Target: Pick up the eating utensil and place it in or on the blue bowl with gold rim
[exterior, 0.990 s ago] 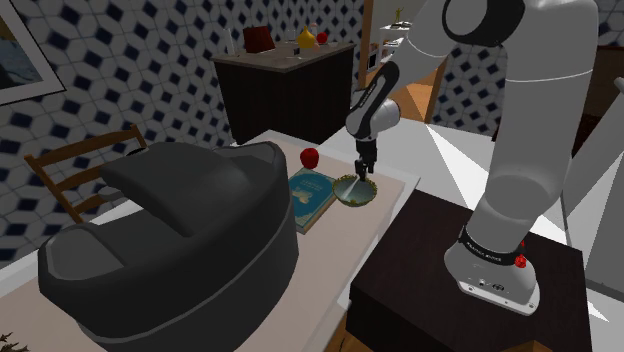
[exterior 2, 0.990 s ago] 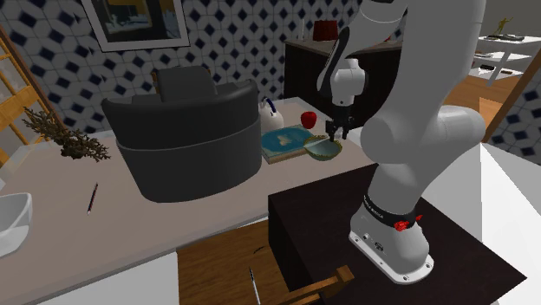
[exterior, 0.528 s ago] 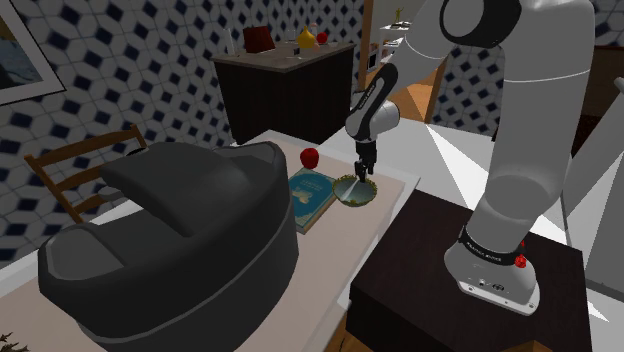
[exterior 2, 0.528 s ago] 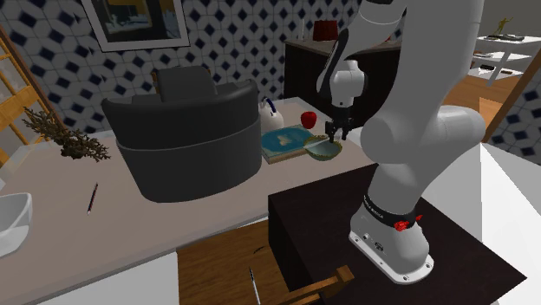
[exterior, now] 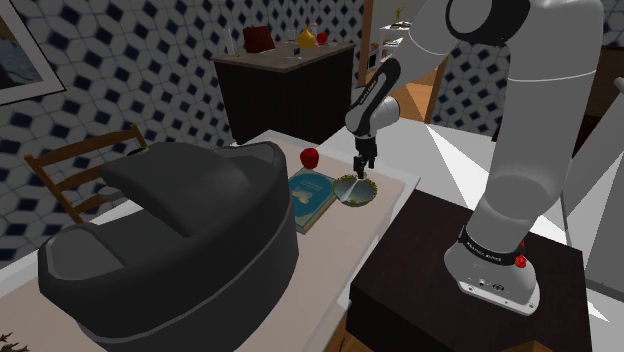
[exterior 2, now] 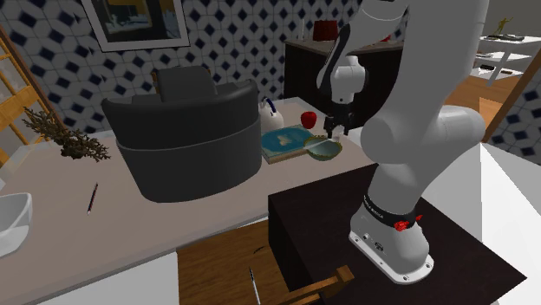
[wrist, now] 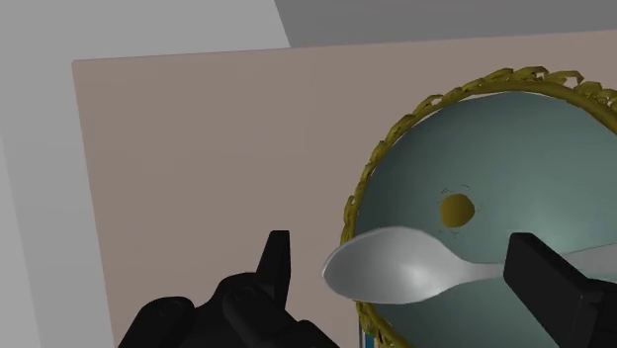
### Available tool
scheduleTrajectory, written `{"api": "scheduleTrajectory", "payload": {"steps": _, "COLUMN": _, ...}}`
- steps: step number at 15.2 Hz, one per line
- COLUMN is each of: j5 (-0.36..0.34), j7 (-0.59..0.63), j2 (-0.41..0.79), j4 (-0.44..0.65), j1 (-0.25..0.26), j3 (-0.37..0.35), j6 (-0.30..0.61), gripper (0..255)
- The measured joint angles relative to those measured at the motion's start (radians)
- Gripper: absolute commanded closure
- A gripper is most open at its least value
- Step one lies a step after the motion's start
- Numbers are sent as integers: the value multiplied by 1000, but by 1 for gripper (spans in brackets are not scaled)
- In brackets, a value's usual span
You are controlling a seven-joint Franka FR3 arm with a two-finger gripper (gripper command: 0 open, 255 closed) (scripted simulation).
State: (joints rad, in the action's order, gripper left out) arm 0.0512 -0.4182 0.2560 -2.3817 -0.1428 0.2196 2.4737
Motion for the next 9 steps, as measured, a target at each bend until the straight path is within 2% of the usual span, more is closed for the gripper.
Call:
{"api": "scheduleTrajectory", "payload": {"steps": 3, "j5": -22, "j7": 14, "j2": -60, "j4": 16, "j1": 5, "j3": 9, "j6": -74, "gripper": 0}}
{"api": "scheduleTrajectory", "payload": {"steps": 9, "j5": -25, "j7": 15, "j2": -68, "j4": 21, "j1": 6, "j3": 11, "j6": -88, "gripper": 0}}
